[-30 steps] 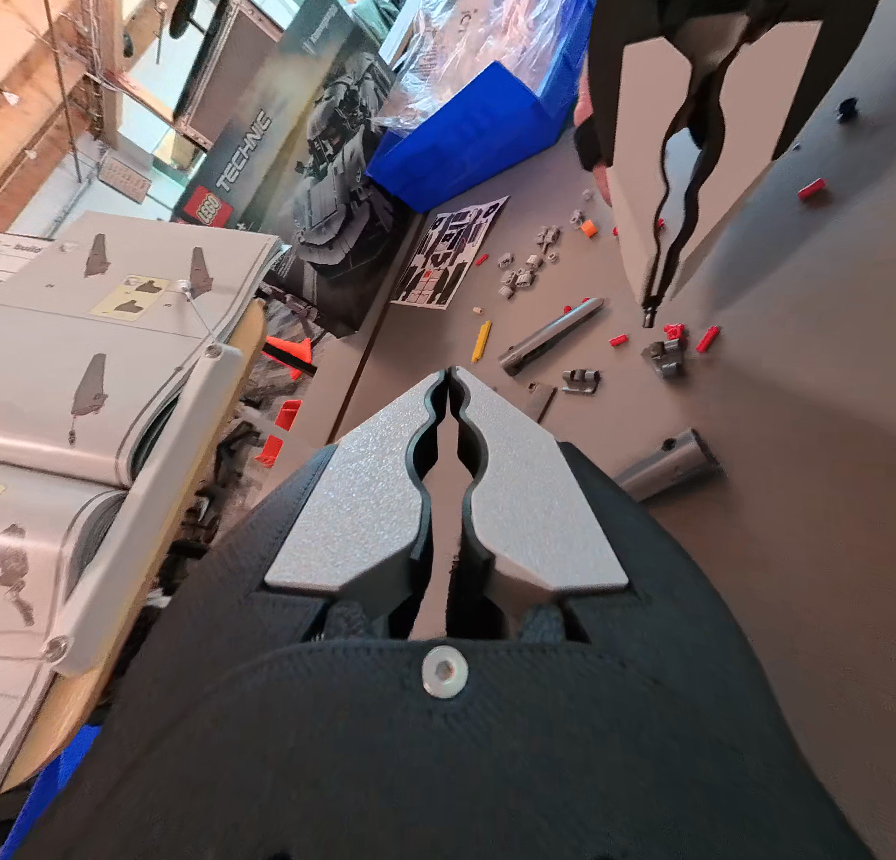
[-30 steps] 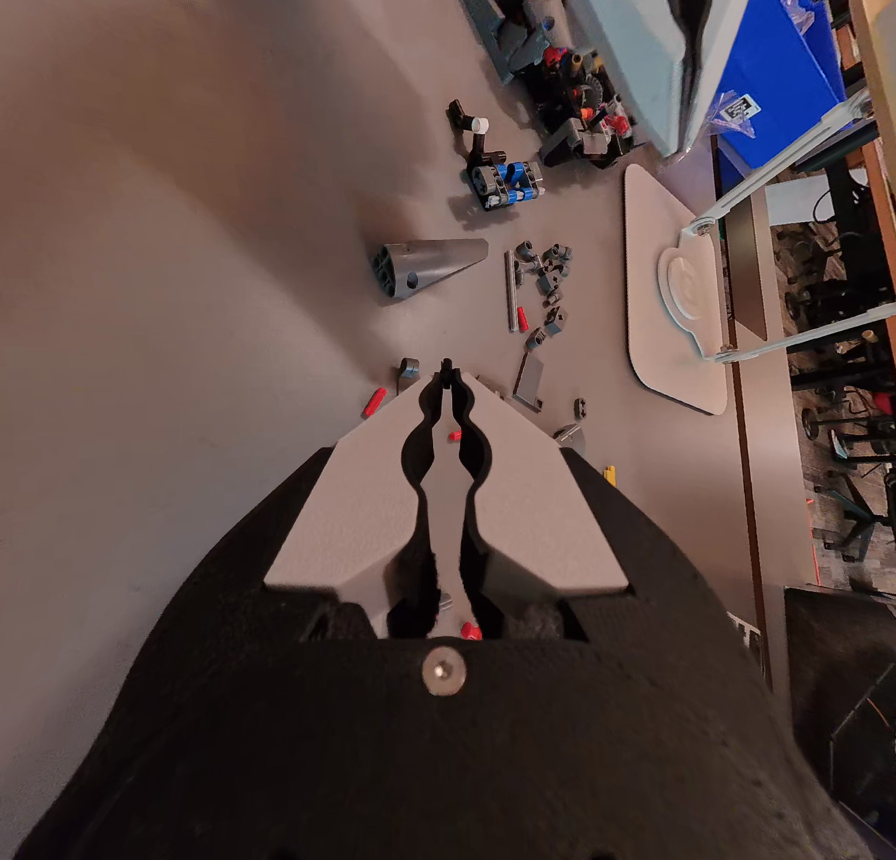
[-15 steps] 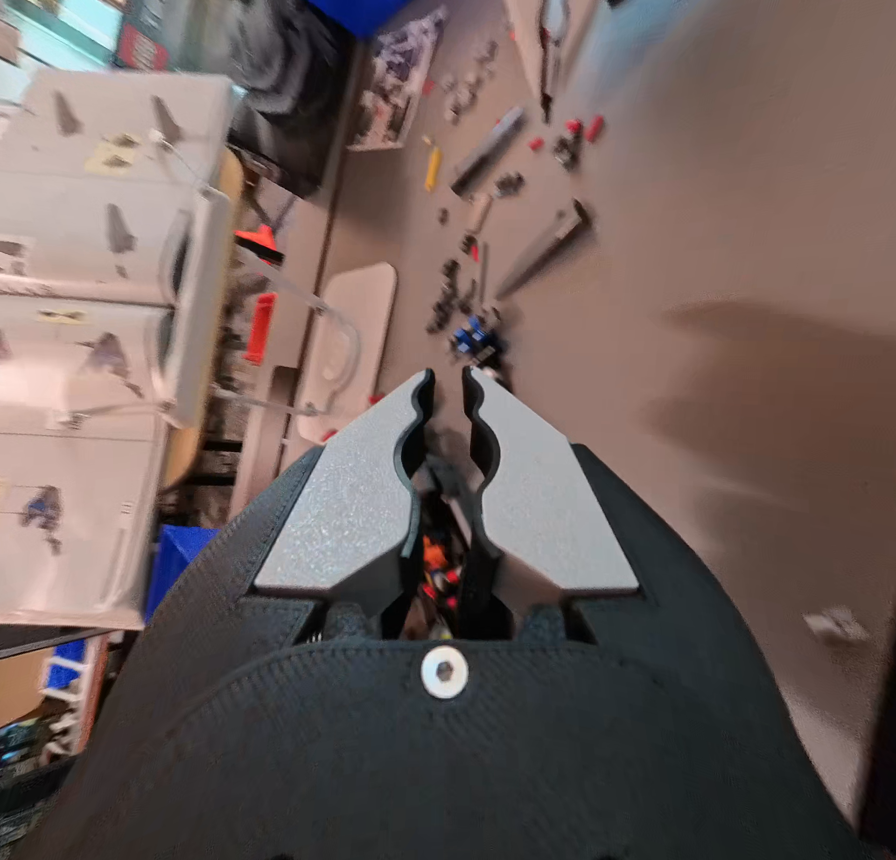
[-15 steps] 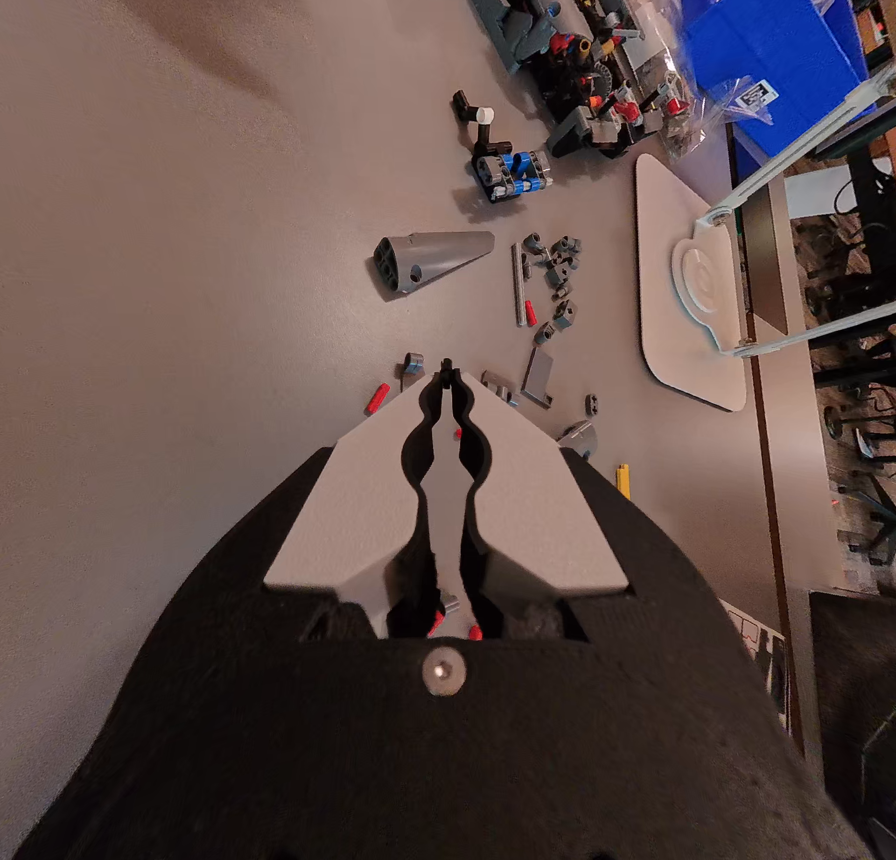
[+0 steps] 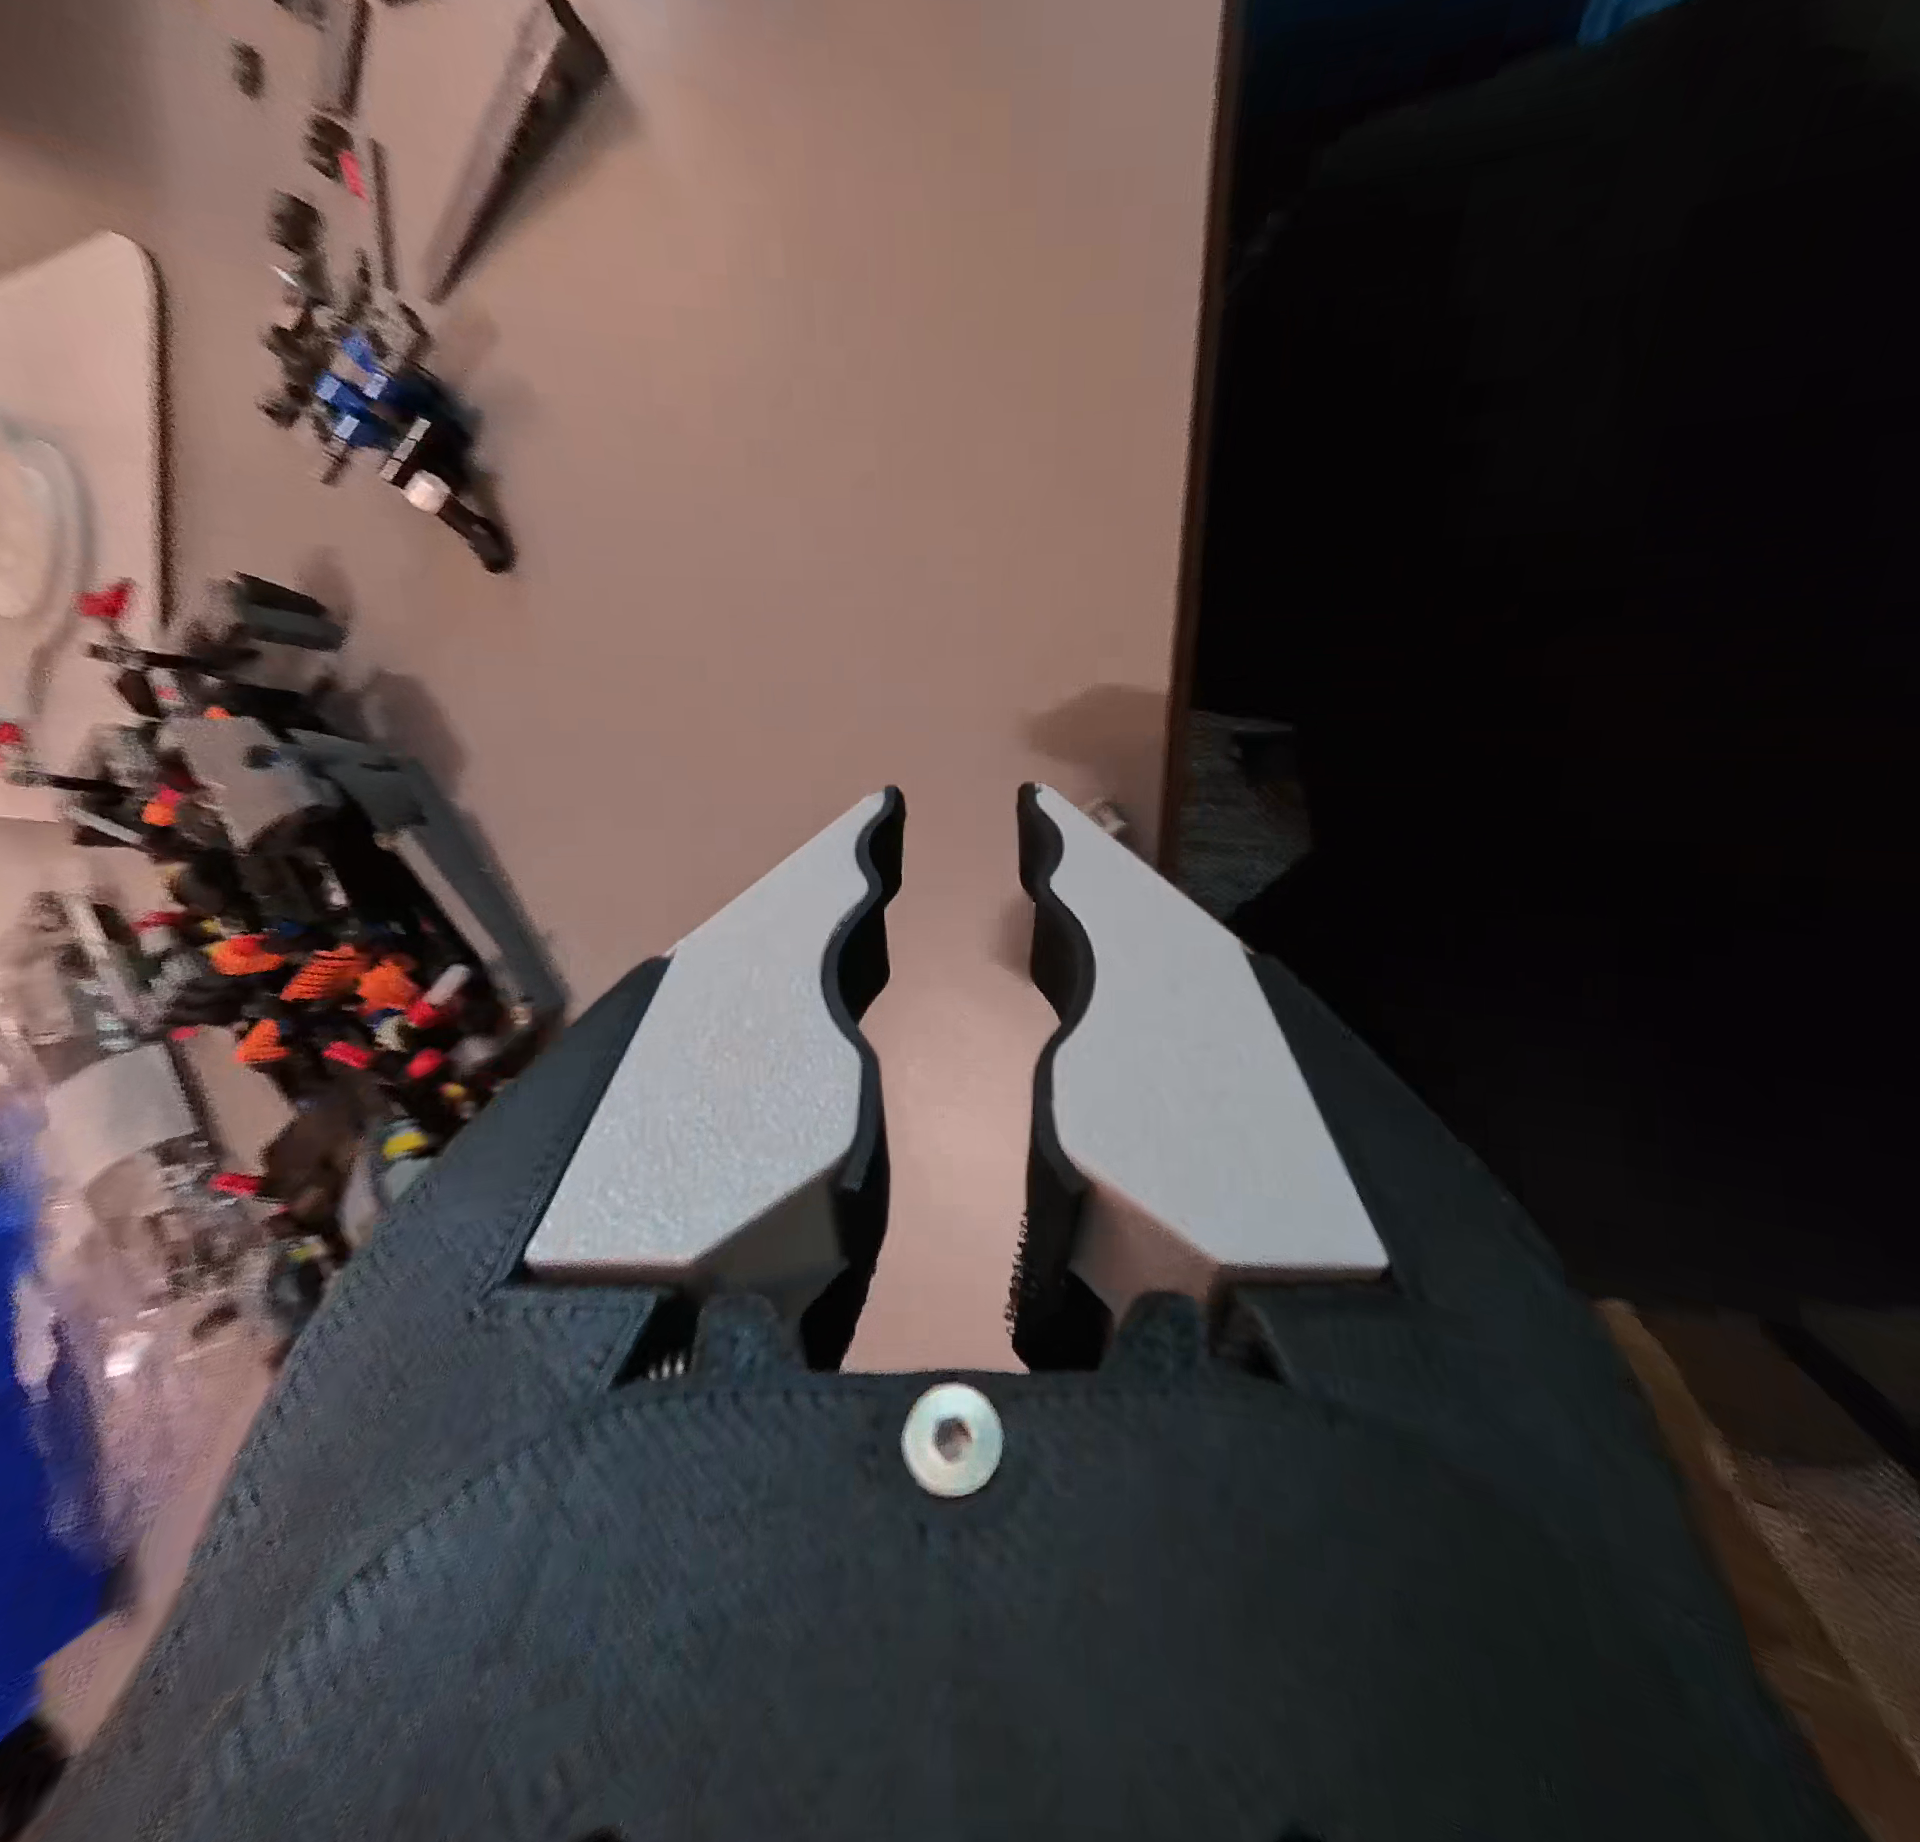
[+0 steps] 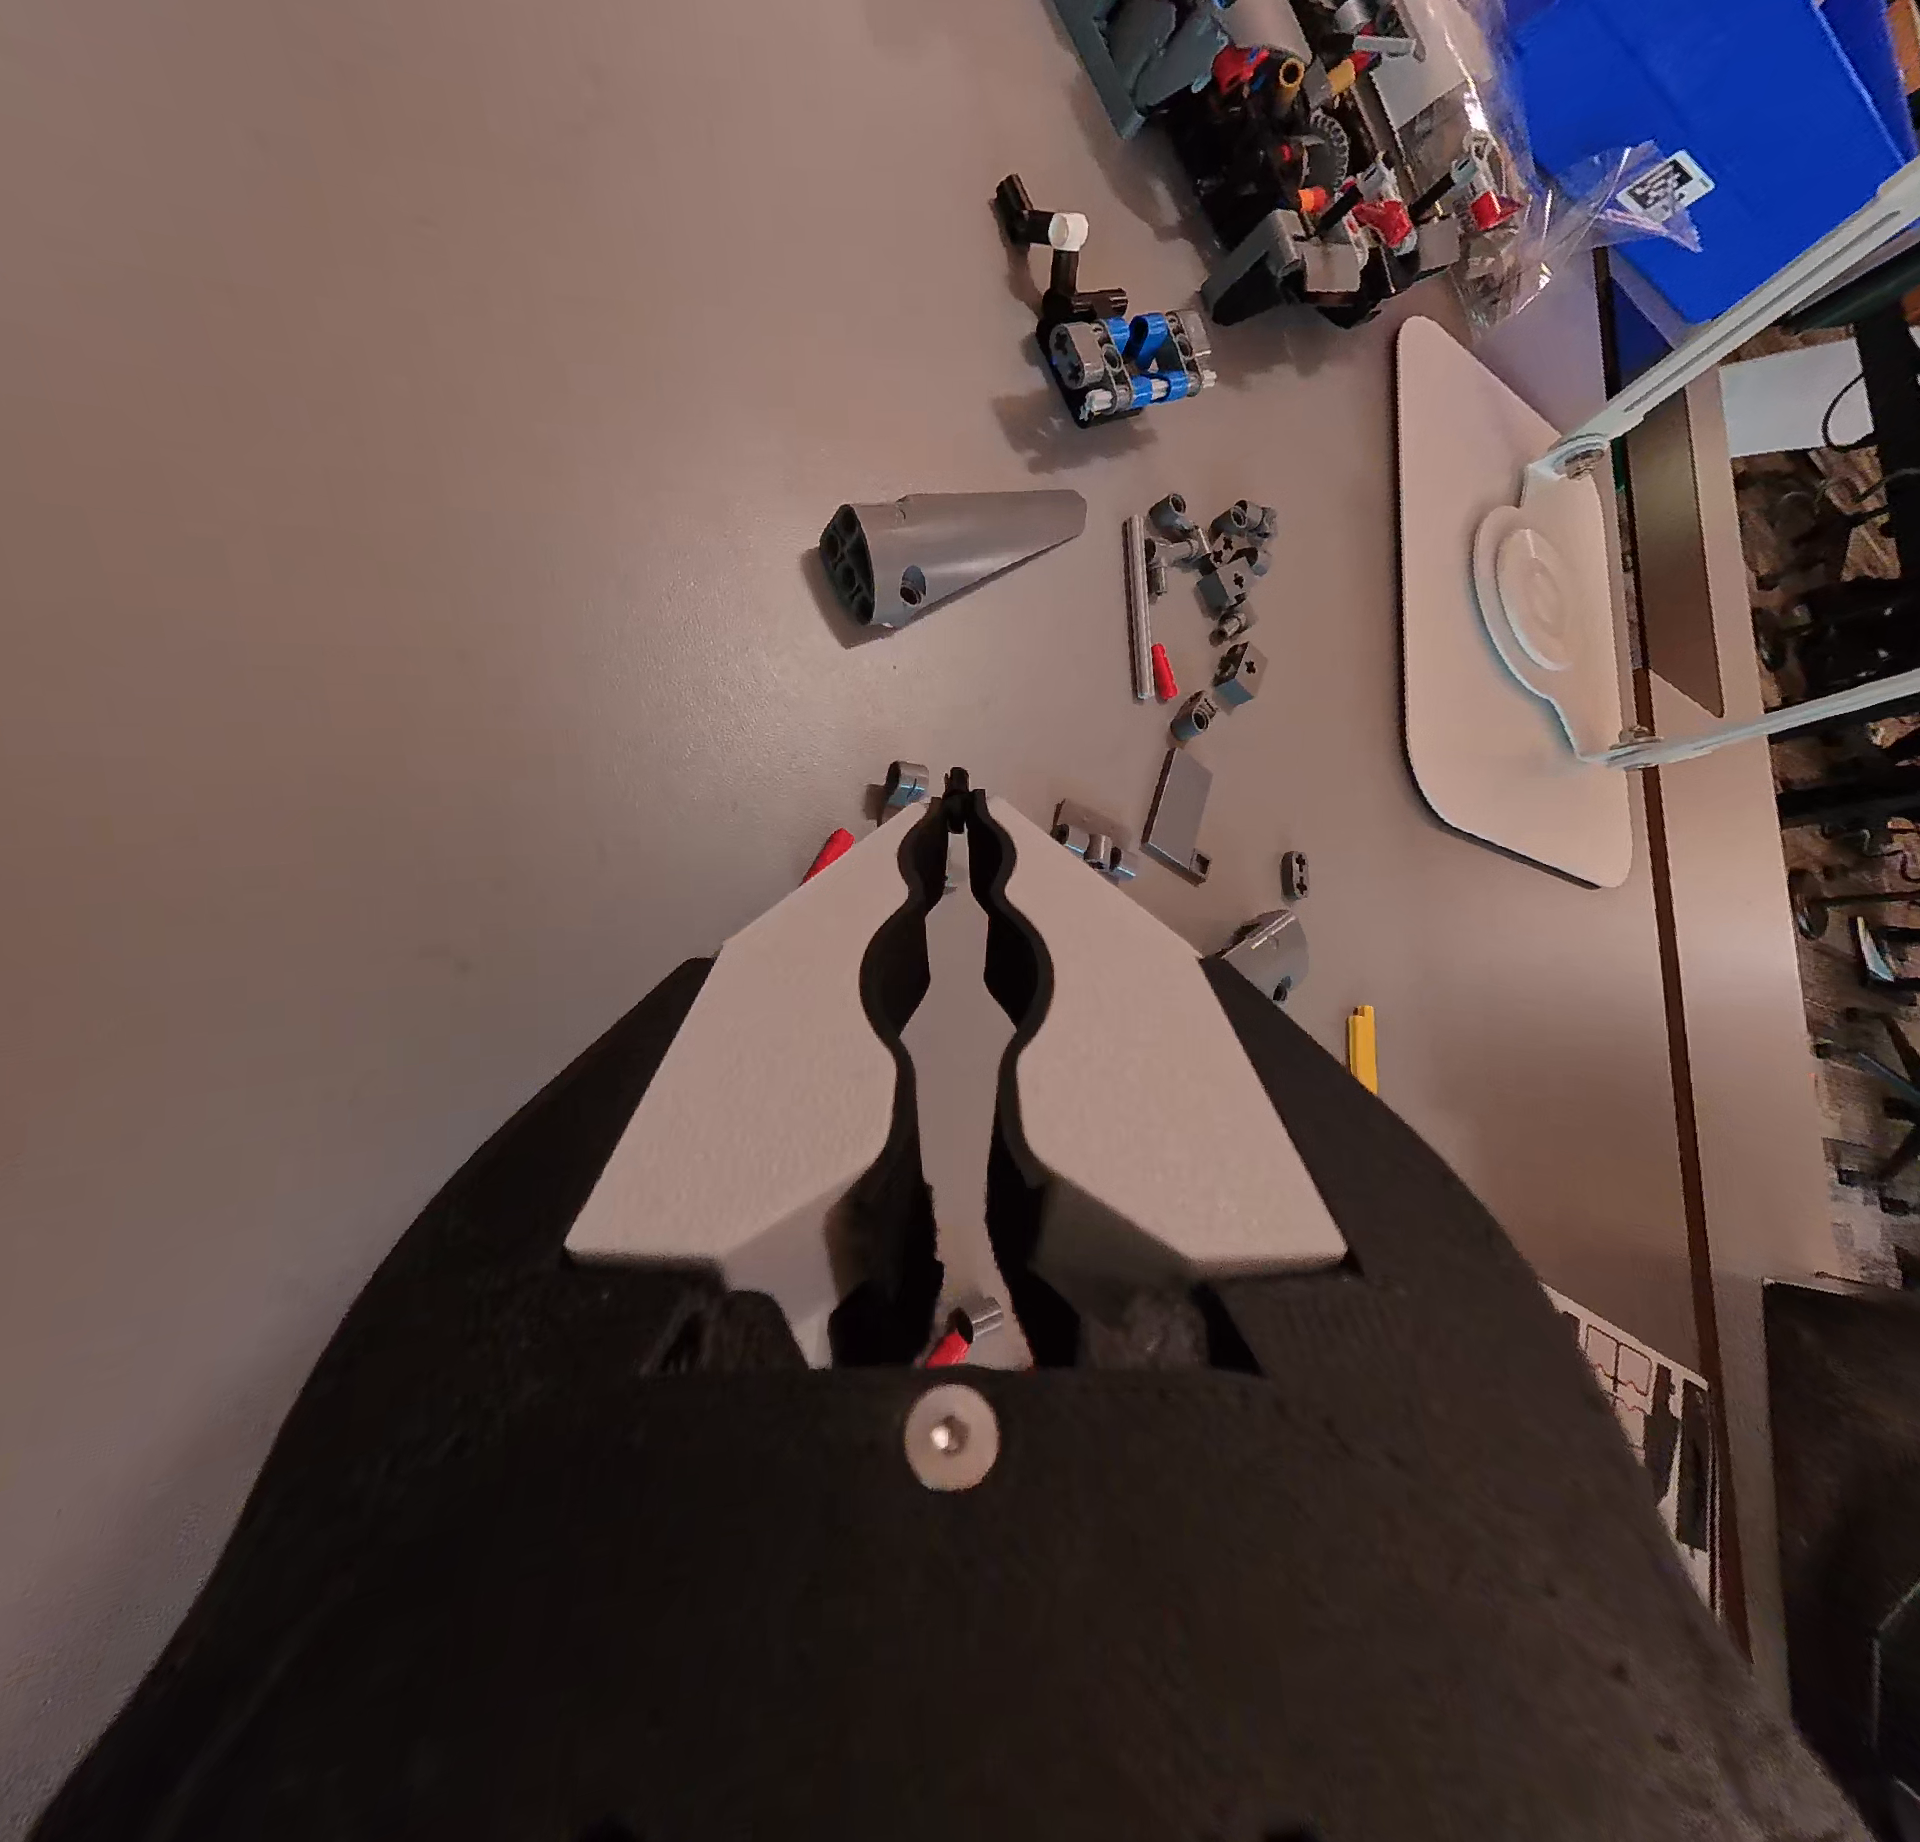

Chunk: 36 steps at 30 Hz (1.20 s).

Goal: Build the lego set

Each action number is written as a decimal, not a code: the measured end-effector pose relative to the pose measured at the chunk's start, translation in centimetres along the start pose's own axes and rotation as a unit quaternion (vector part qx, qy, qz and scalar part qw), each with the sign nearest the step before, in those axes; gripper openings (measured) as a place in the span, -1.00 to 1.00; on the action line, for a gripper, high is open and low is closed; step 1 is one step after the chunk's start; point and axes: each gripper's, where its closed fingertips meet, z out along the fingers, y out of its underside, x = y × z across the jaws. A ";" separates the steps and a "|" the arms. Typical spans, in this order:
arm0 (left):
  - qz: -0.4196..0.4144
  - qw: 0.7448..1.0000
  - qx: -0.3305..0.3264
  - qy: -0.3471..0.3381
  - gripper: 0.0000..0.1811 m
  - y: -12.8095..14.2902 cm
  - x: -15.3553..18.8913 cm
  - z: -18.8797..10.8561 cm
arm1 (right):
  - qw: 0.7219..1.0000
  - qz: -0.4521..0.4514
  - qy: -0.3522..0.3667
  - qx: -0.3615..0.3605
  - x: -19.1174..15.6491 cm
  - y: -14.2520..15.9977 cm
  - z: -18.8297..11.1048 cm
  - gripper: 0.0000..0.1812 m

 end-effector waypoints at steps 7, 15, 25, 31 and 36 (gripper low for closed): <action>-0.026 0.998 0.008 0.049 -0.72 1.6 2.3 0.0 | 1.000 0.004 -0.003 0.002 0.0 0.1 -0.1 -0.98; -0.017 0.997 0.009 0.078 -0.75 1.7 2.6 1.7 | 1.000 0.002 -0.004 0.001 0.0 0.0 0.0 -0.98; -0.048 0.992 0.020 0.117 -0.93 1.2 2.3 2.4 | 1.000 0.000 -0.004 0.006 -0.1 -0.2 -0.3 -0.99; -0.049 0.992 0.026 0.117 -0.94 1.0 2.0 2.7 | 1.000 -0.002 -0.005 0.005 -0.1 -0.2 -0.3 -0.98; -0.027 0.994 0.036 0.103 -0.94 -0.6 0.5 3.9 | 1.000 -0.002 -0.004 0.003 -0.1 -0.1 -0.3 -0.98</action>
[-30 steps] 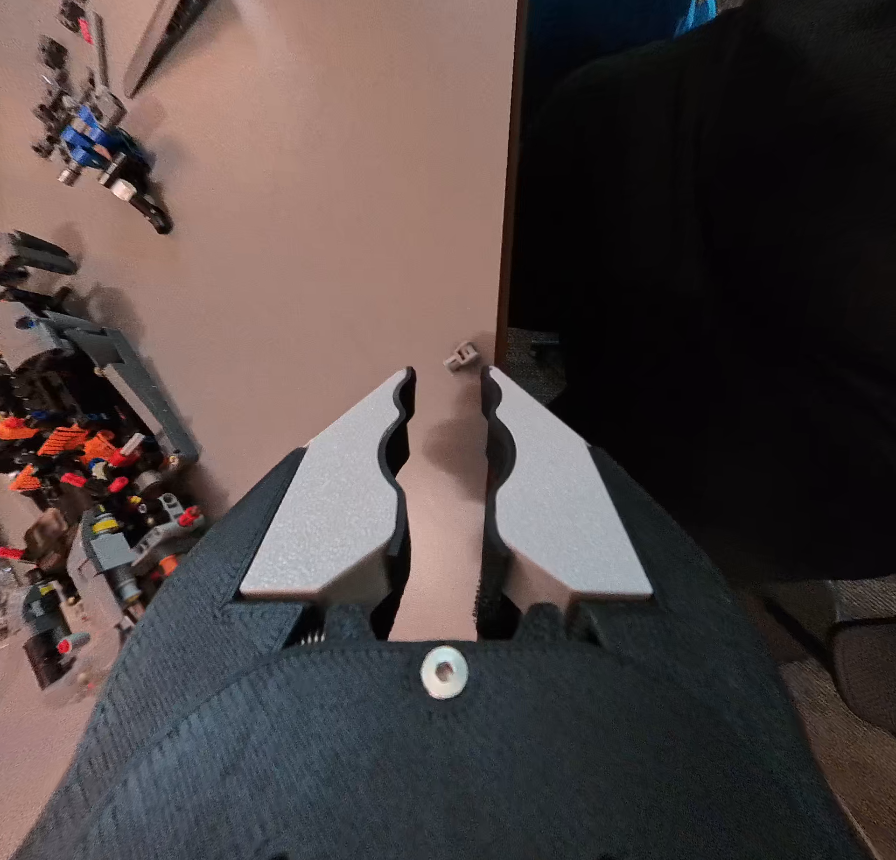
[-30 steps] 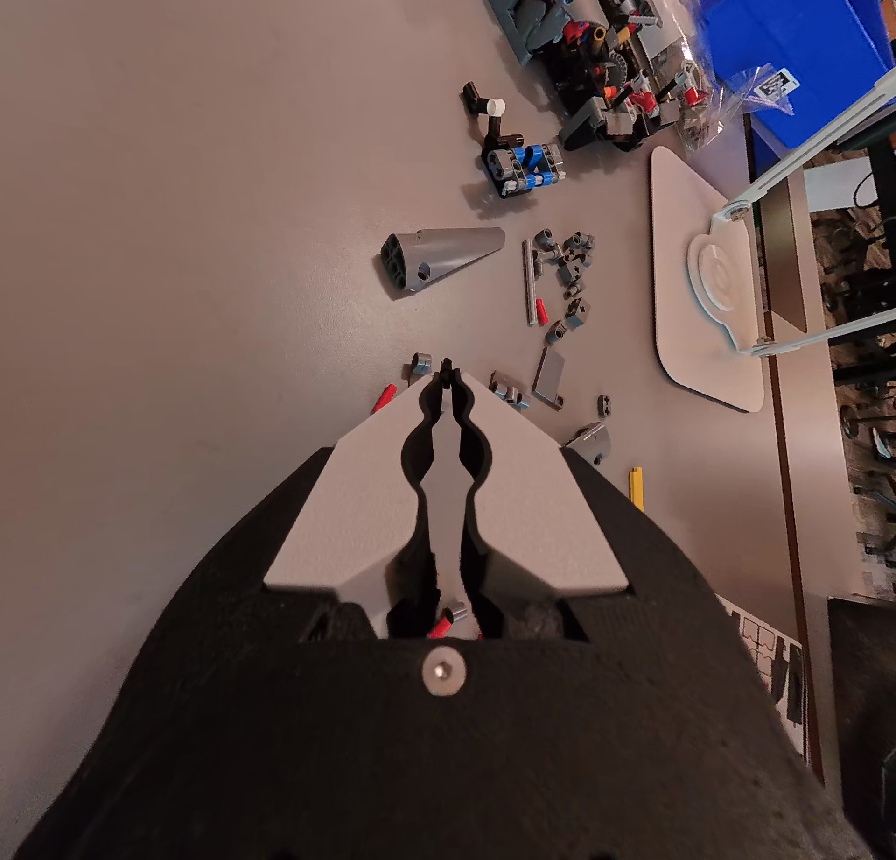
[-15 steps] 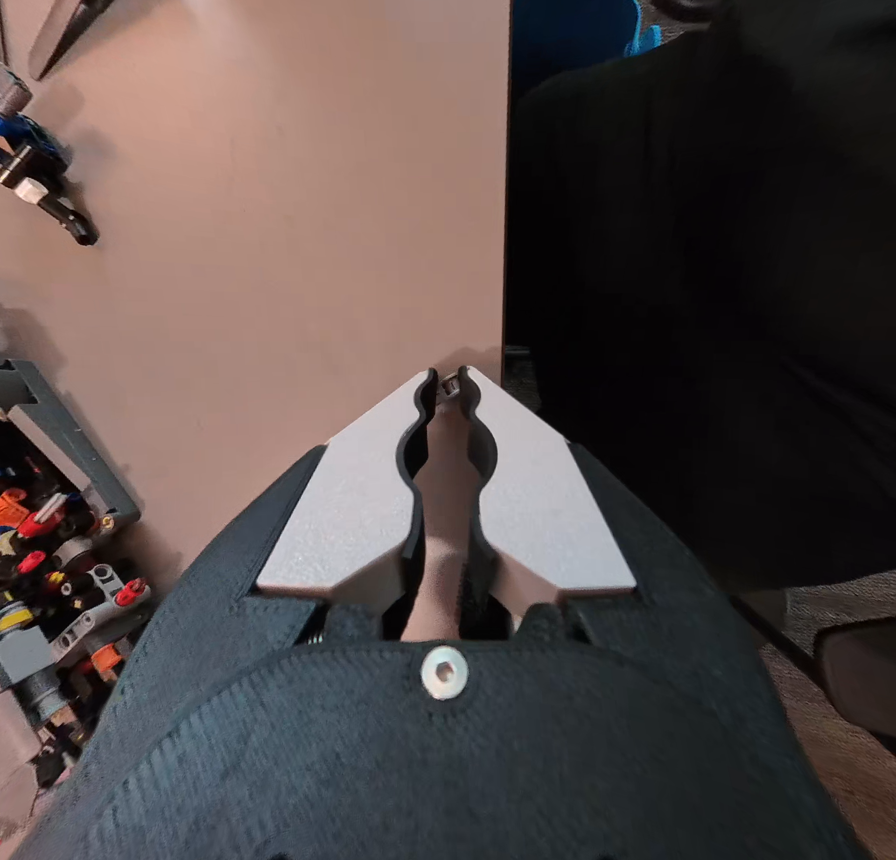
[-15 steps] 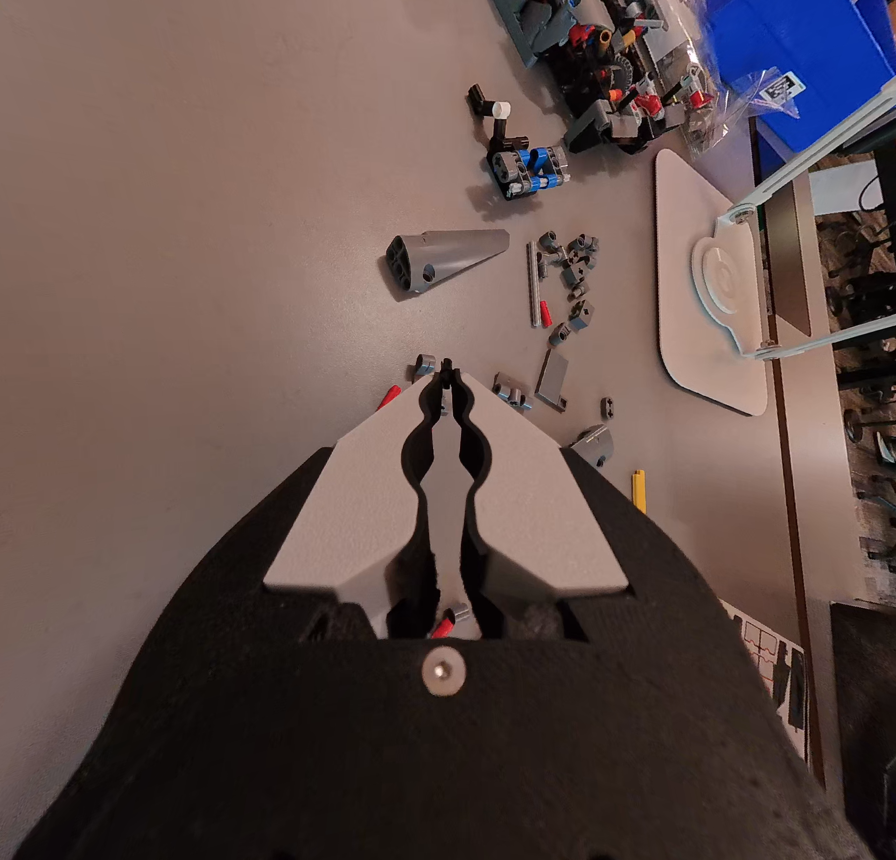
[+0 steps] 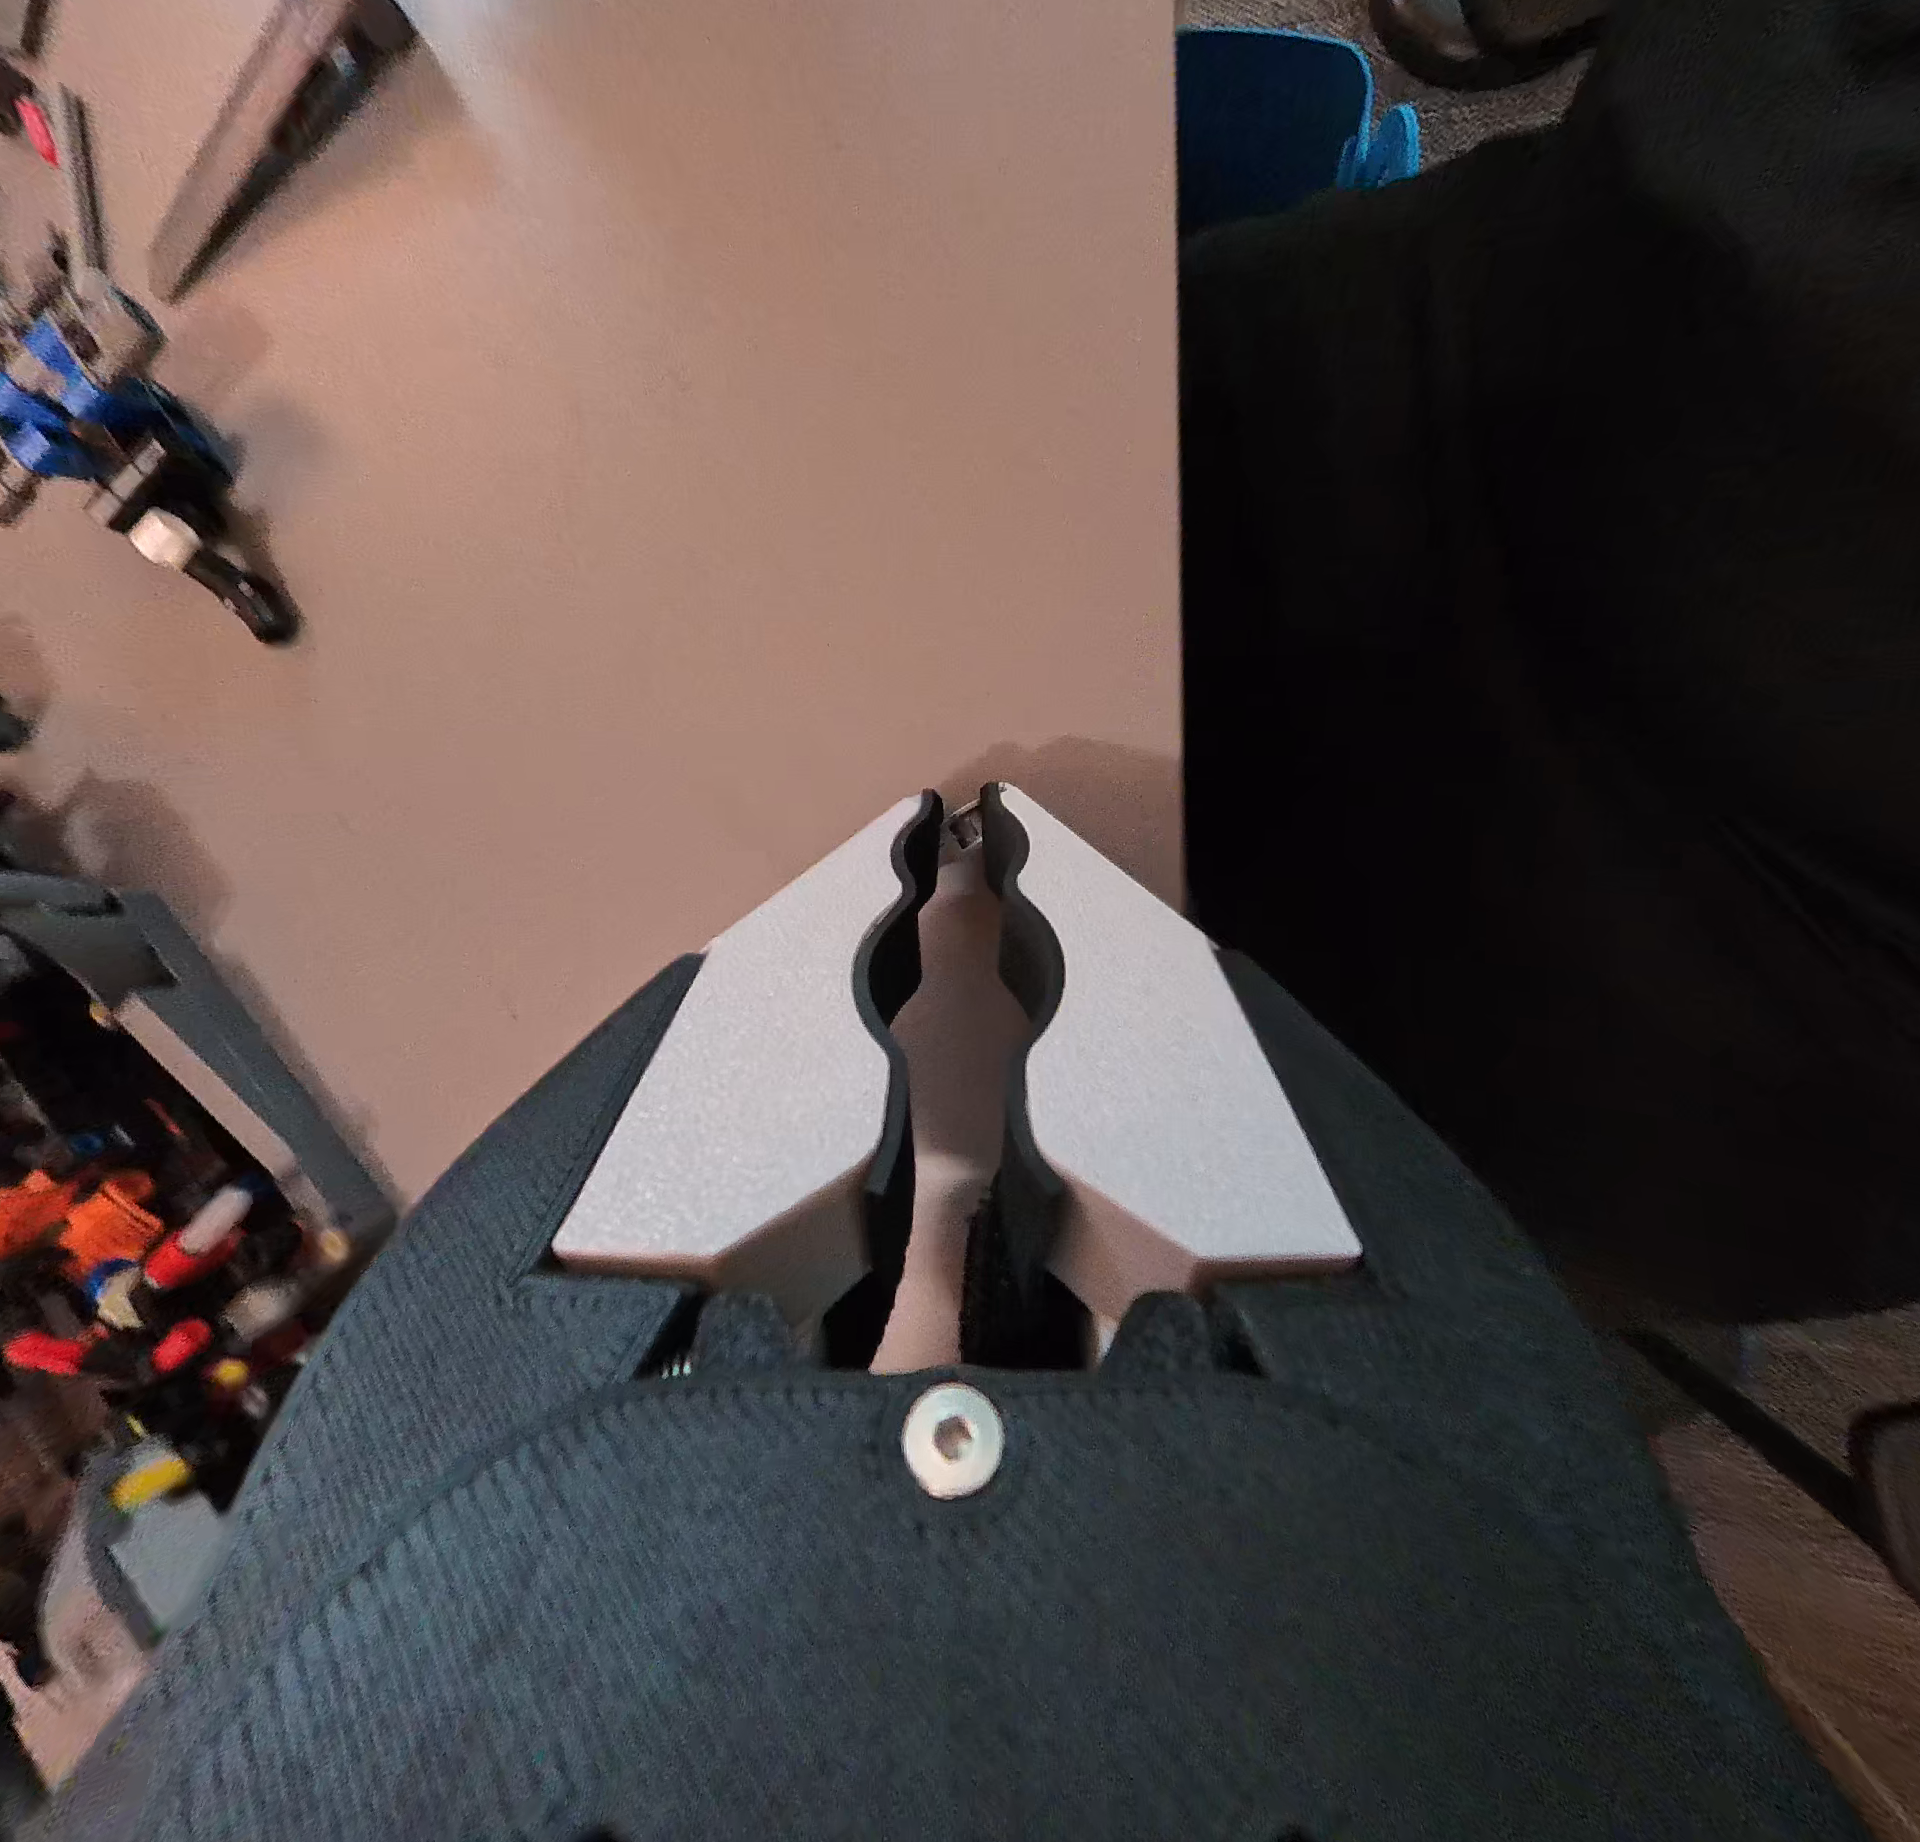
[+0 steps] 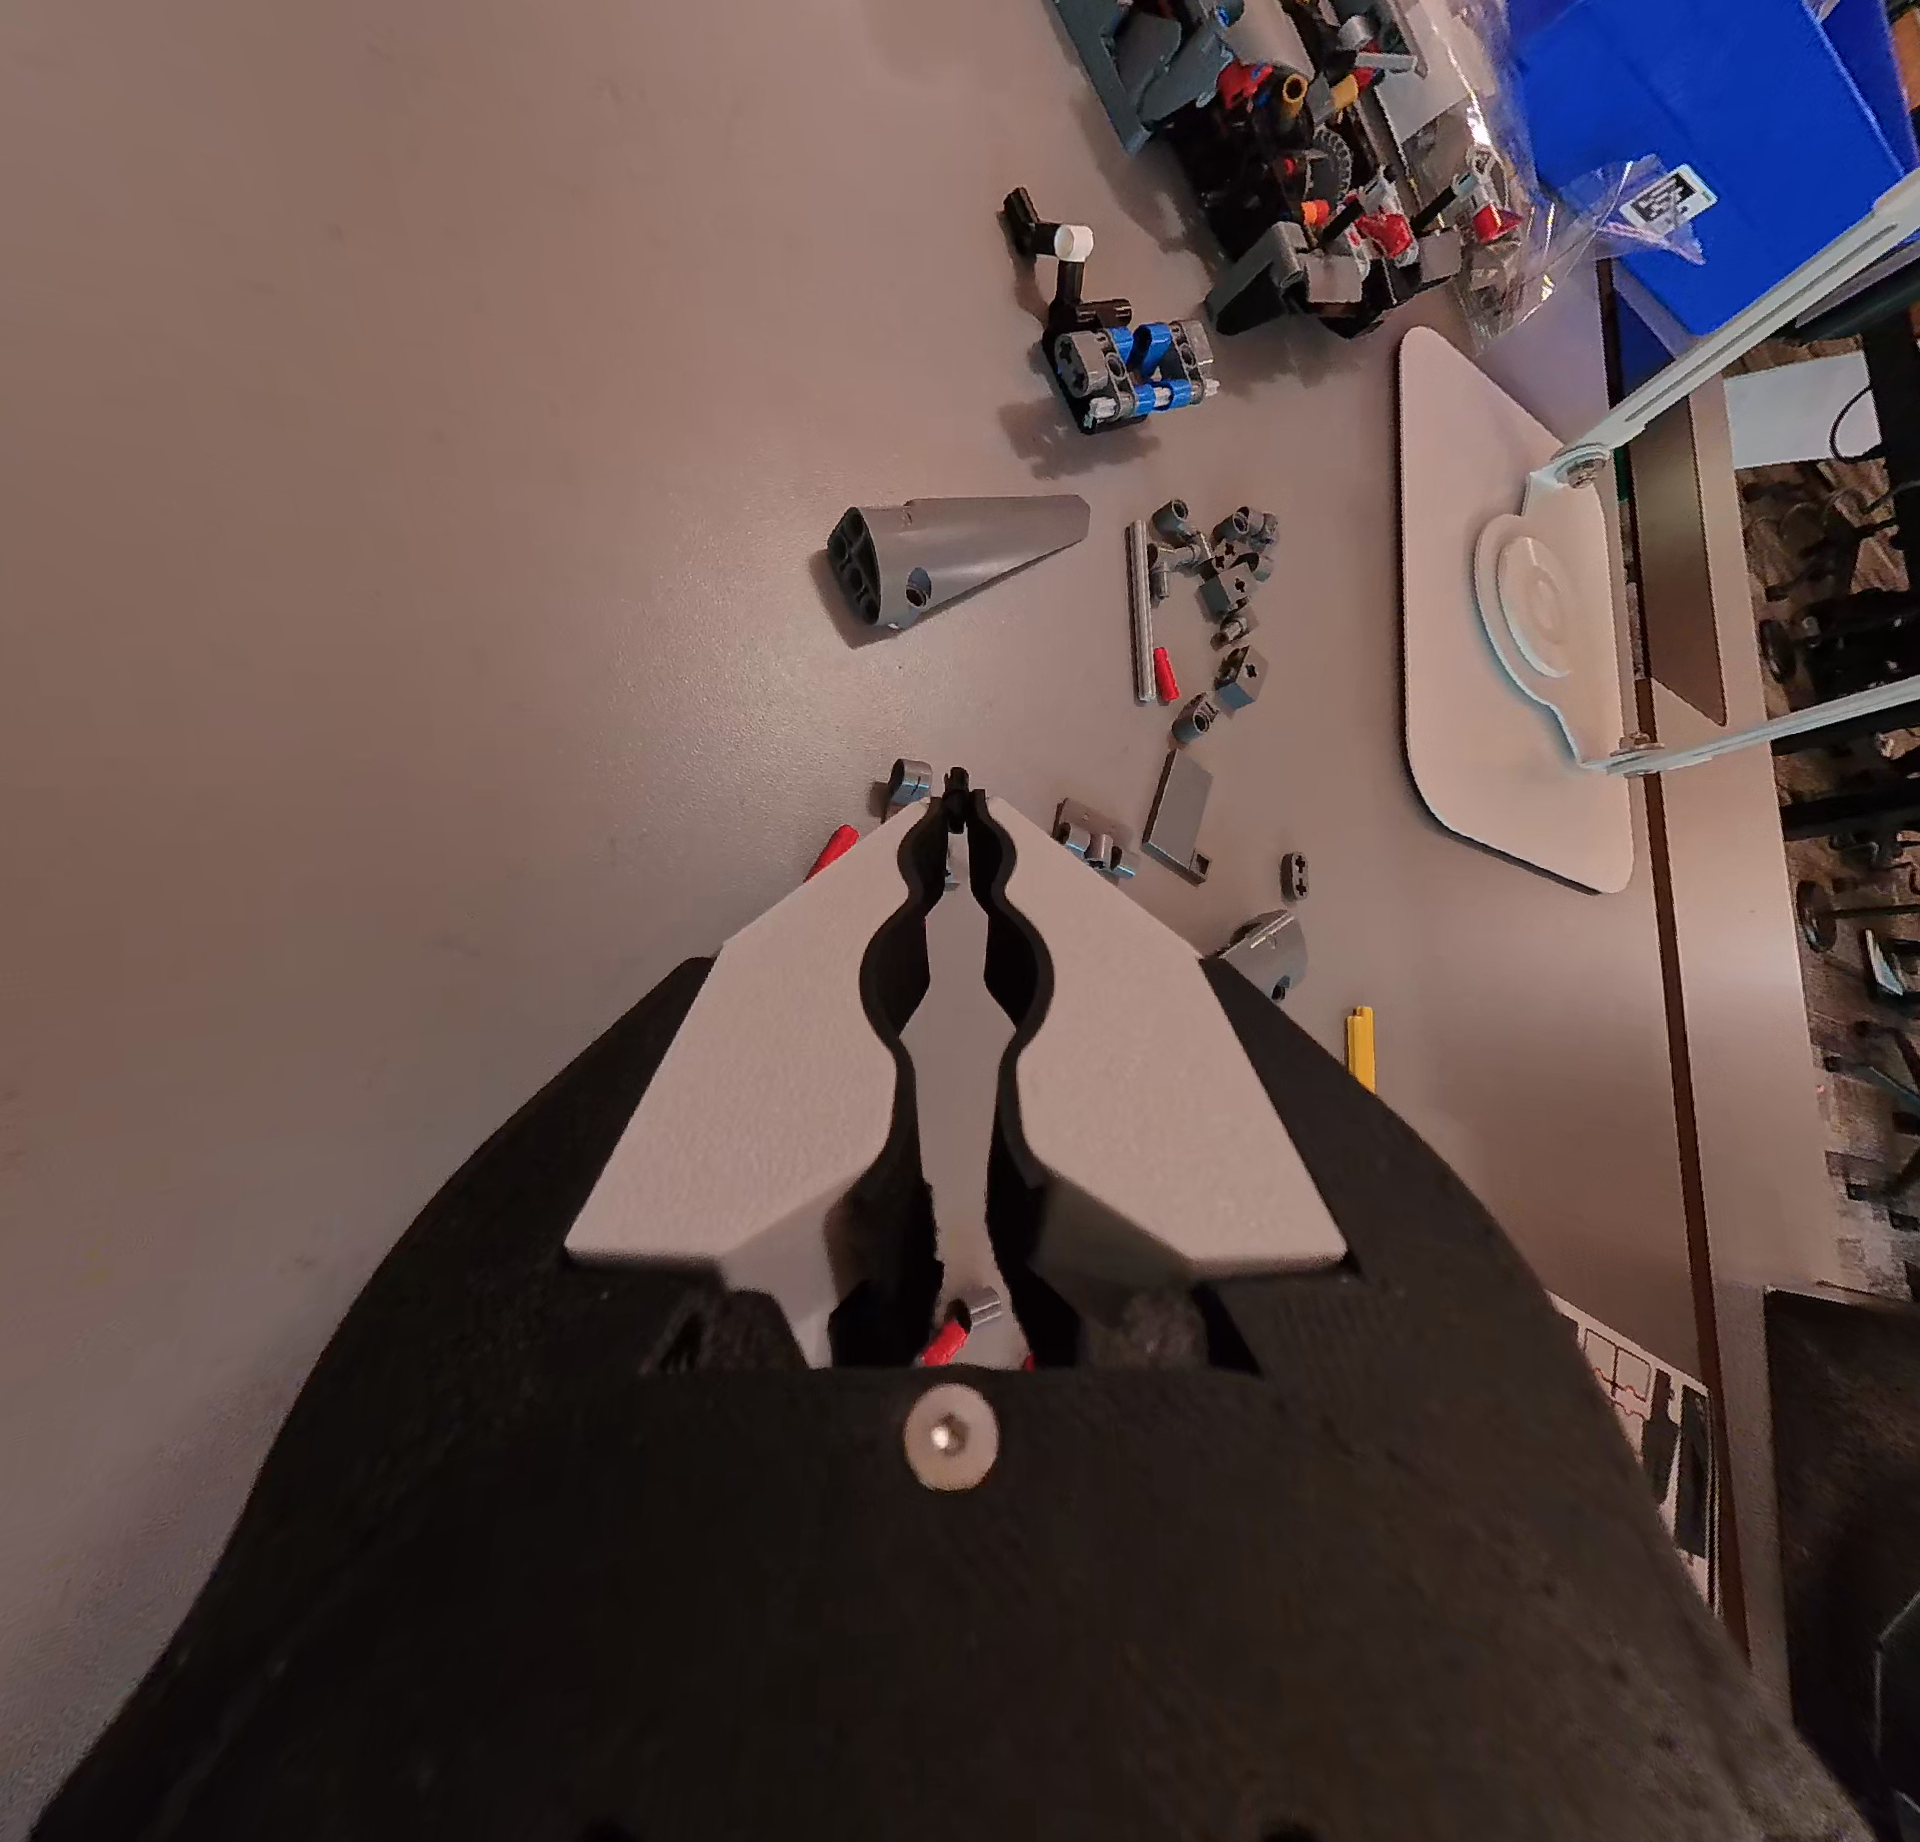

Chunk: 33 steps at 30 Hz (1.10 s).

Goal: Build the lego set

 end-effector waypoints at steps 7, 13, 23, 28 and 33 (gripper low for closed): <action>0.060 0.996 0.039 -0.048 -0.94 -6.7 -6.0 2.7 | 1.000 0.004 0.008 -0.003 0.5 0.4 -0.2 -0.98; 0.097 0.989 0.050 -0.099 -0.95 -13.1 -12.2 6.5 | 1.000 0.018 0.025 -0.007 1.6 1.5 -0.9 -0.98; 0.098 0.984 0.077 -0.129 -0.94 -18.7 -16.2 13.0 | 0.998 0.031 0.049 -0.021 3.1 3.1 -1.8 -0.99; 0.101 0.980 0.090 -0.145 -0.87 -18.7 -16.0 14.0 | 0.998 0.035 0.052 -0.025 3.3 3.5 -1.8 -0.98; 0.072 0.981 0.108 -0.142 -0.68 -18.8 -16.3 13.7 | 0.997 0.039 0.059 -0.030 3.6 3.8 -1.8 -0.98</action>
